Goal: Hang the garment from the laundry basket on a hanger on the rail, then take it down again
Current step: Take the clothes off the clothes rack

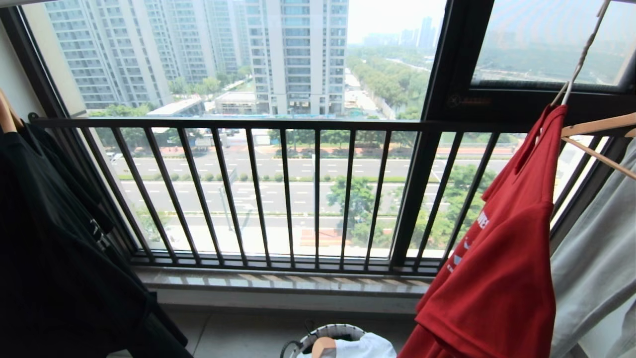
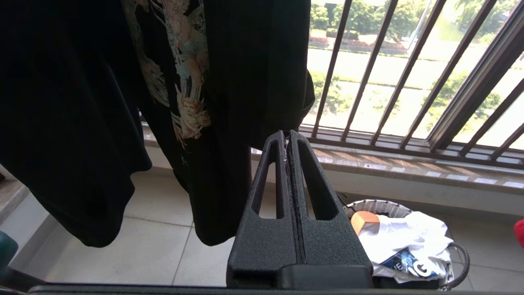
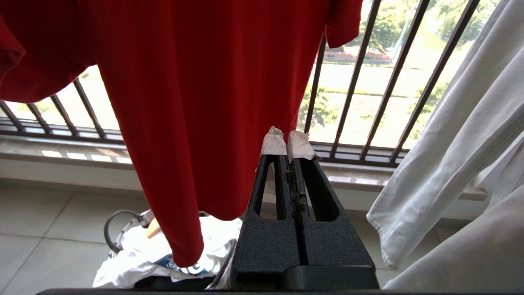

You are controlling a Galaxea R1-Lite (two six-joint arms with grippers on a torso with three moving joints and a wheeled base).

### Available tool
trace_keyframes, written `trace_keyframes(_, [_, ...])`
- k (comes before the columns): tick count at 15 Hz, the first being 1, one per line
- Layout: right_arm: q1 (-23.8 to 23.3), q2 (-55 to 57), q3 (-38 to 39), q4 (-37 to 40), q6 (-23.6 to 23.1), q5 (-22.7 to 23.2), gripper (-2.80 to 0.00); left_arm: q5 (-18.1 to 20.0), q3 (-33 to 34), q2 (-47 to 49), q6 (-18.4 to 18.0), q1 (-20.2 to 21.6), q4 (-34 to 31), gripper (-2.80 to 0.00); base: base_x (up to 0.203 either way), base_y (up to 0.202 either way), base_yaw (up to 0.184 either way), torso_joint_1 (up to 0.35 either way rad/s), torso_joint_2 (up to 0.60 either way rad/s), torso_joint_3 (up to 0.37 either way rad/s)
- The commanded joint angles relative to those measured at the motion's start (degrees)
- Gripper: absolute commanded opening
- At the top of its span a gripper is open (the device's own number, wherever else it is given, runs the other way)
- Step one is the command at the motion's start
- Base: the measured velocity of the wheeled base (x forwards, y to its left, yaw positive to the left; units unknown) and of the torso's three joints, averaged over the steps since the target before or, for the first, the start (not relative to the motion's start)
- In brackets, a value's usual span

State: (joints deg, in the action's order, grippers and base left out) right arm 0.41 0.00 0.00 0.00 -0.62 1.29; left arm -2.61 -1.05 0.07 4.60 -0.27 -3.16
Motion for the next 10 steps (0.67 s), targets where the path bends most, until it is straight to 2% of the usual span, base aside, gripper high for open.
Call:
trace_keyframes(1, [0.0,0.0,0.1,0.0,0.0,0.0,-2.8,0.0,0.0,0.0,0.1,0.0,0.0,-2.8,0.0,0.0,0.0,0.0,0.0,0.0])
trace_keyframes(10, [0.0,0.0,0.1,0.0,0.0,0.0,-2.8,0.0,0.0,0.0,0.1,0.0,0.0,-2.8,0.0,0.0,0.0,0.0,0.0,0.0])
